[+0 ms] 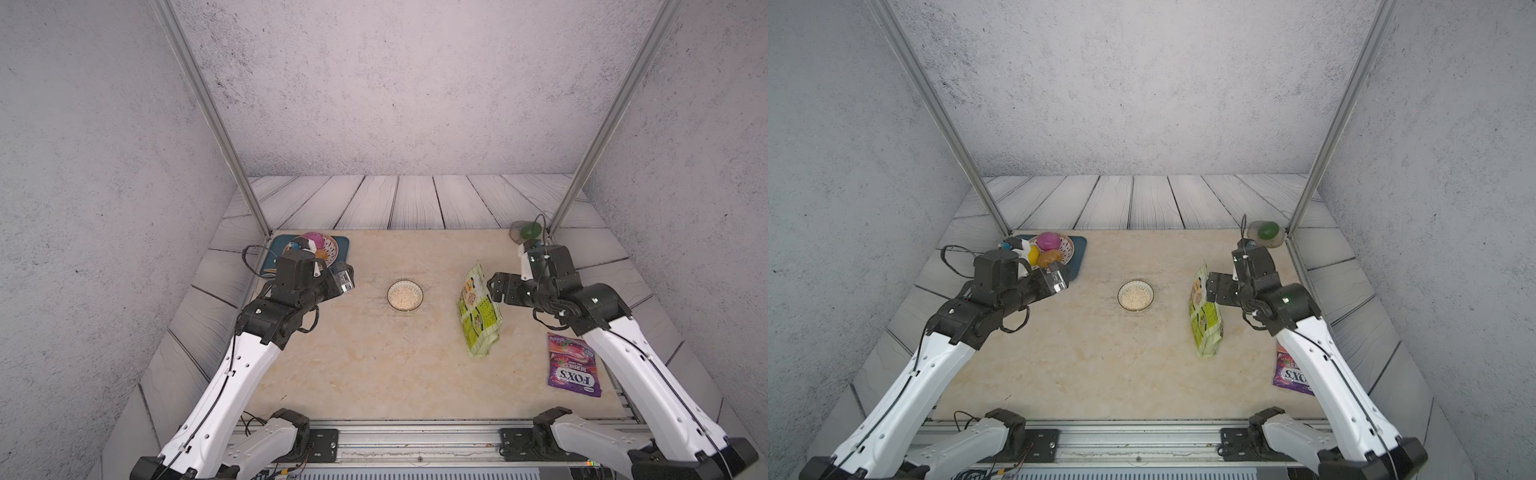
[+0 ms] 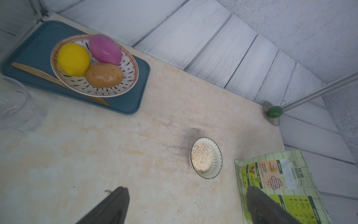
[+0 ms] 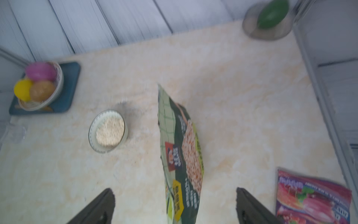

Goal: Pour the oats into the breakfast bowl
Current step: Reset both arms

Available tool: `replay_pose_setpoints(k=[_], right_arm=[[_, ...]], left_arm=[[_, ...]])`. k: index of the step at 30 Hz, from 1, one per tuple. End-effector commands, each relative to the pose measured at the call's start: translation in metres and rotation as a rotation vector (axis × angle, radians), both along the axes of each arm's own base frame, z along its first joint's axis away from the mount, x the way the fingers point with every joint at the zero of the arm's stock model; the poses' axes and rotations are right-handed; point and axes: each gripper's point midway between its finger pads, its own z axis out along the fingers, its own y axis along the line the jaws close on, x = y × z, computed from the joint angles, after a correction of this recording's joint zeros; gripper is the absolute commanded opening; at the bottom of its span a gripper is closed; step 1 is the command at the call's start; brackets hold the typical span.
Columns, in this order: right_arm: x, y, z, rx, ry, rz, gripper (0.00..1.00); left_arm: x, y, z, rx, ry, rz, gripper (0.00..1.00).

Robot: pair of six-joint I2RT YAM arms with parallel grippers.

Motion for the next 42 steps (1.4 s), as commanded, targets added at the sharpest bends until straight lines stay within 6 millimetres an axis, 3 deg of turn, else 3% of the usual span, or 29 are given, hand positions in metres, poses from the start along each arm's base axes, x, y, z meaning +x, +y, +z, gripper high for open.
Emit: replay_pose_setpoints(k=[1, 3, 5, 9, 12, 14, 18, 25, 28, 31, 35, 38, 40, 42], right_arm=[[0.029, -0.039, 0.038, -0.100, -0.313, -0.208, 0.99], [0.035, -0.059, 0.043, -0.196, -0.378, -0.297, 0.99], [0.048, -0.078, 0.029, -0.248, -0.349, -0.339, 0.99], [0.074, -0.130, -0.034, -0.170, -0.199, -0.456, 0.99], [0.093, -0.146, -0.077, -0.266, -0.170, -0.420, 0.99], [0.097, -0.148, -0.100, -0.303, -0.136, -0.388, 0.99], [0.101, -0.132, -0.143, -0.272, -0.132, -0.275, 0.99], [0.107, -0.125, -0.186, -0.212, -0.195, -0.263, 0.99], [0.117, -0.108, -0.188, -0.194, -0.214, -0.159, 0.99], [0.111, -0.088, -0.202, -0.181, -0.235, -0.032, 0.99], [0.111, -0.093, -0.198, -0.187, -0.304, -0.071, 0.99], [0.110, -0.093, -0.201, -0.188, -0.266, -0.071, 0.99], [0.111, -0.093, -0.199, -0.190, -0.278, -0.071, 0.99], [0.110, -0.093, -0.200, -0.189, -0.261, -0.068, 0.99]], left_arm=[[0.023, 0.039, -0.011, 0.113, -0.025, 0.166, 1.00], [0.035, 0.060, -0.024, 0.191, -0.001, 0.237, 1.00], [0.048, 0.084, -0.041, 0.276, 0.025, 0.311, 1.00], [0.063, 0.138, -0.082, 0.316, 0.114, 0.455, 1.00], [0.063, 0.172, -0.120, 0.345, 0.182, 0.518, 1.00], [0.064, 0.181, -0.136, 0.410, 0.205, 0.507, 1.00], [0.066, 0.184, -0.154, 0.511, 0.165, 0.452, 1.00], [0.070, 0.162, -0.182, 0.552, -0.018, 0.283, 1.00], [0.080, 0.146, -0.174, 0.497, -0.077, 0.214, 1.00], [0.087, 0.145, -0.175, 0.481, -0.136, 0.225, 1.00], [0.099, 0.115, -0.189, 0.481, -0.166, 0.038, 1.00], [0.093, 0.117, -0.188, 0.483, -0.265, 0.074, 1.00], [0.092, 0.117, -0.198, 0.484, -0.193, 0.059, 1.00], [0.093, 0.115, -0.194, 0.494, -0.225, 0.063, 1.00]])
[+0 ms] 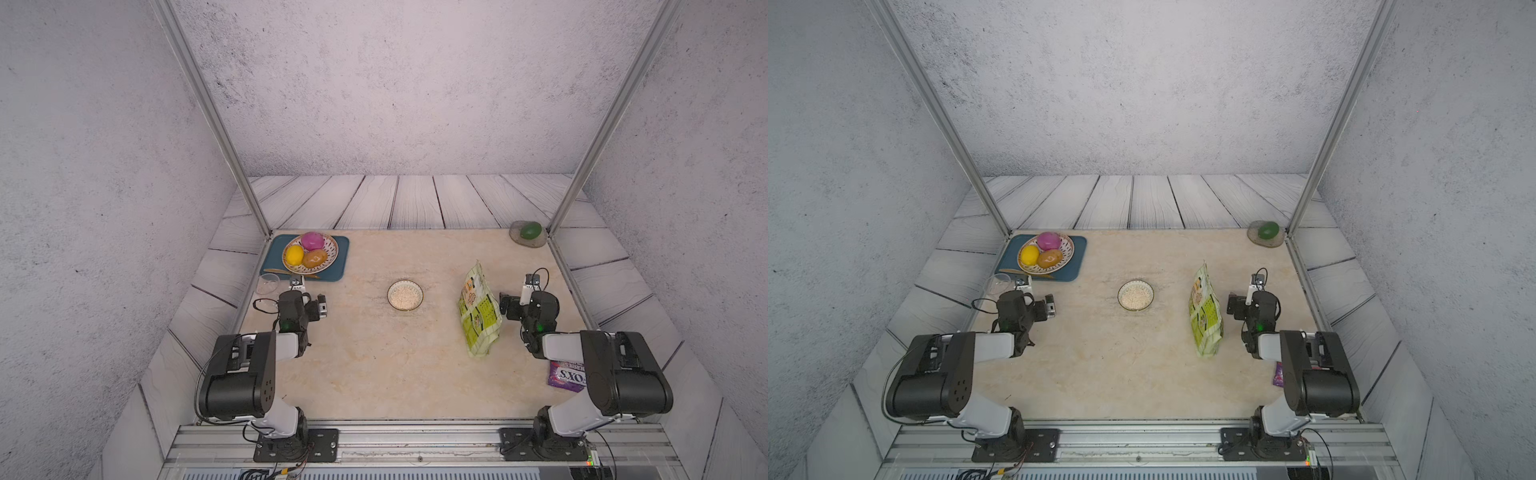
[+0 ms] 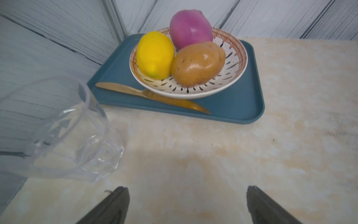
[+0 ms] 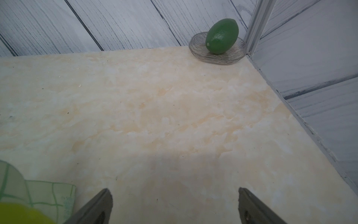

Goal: Pour the oats into the breakfast bowl
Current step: Reset both arms

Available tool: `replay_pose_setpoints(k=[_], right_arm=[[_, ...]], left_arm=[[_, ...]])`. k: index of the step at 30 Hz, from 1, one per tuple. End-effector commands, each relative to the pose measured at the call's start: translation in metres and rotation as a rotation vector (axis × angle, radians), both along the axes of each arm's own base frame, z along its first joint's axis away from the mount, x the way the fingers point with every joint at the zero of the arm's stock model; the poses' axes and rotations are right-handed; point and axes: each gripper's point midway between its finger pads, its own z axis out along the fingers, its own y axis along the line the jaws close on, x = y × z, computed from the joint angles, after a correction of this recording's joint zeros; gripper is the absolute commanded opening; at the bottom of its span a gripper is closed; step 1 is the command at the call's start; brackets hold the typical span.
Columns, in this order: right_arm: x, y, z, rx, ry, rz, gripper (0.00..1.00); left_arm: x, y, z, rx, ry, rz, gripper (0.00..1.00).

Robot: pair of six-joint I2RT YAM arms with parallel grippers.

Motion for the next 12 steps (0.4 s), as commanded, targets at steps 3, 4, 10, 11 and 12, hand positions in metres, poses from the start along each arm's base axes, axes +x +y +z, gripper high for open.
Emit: replay_pose_setpoints(k=[3, 4, 10, 11, 12], right_arm=[[0.0074, 0.0088, 0.0113, -0.003, -0.019, 0.056, 0.99], [0.0075, 0.0107, 0.0106, -0.002, -0.015, 0.068, 0.99], [0.0079, 0.0110, 0.0103, 0.000, -0.012, 0.069, 0.99], [0.0076, 0.0110, 0.0109, 0.000, -0.015, 0.069, 0.99], [0.0075, 0.0112, 0.0108, 0.000, -0.016, 0.070, 0.99]], left_arm=[[0.0112, -0.0055, 0.0228, 0.027, -0.078, -0.027, 1.00], [0.0113, -0.0058, 0.0259, 0.028, -0.088, -0.026, 1.00], [0.0112, -0.0054, 0.0242, 0.025, -0.080, -0.023, 1.00], [0.0116, -0.0054, 0.0254, 0.026, -0.086, -0.023, 1.00], [0.0114, -0.0054, 0.0244, 0.026, -0.083, -0.023, 1.00]])
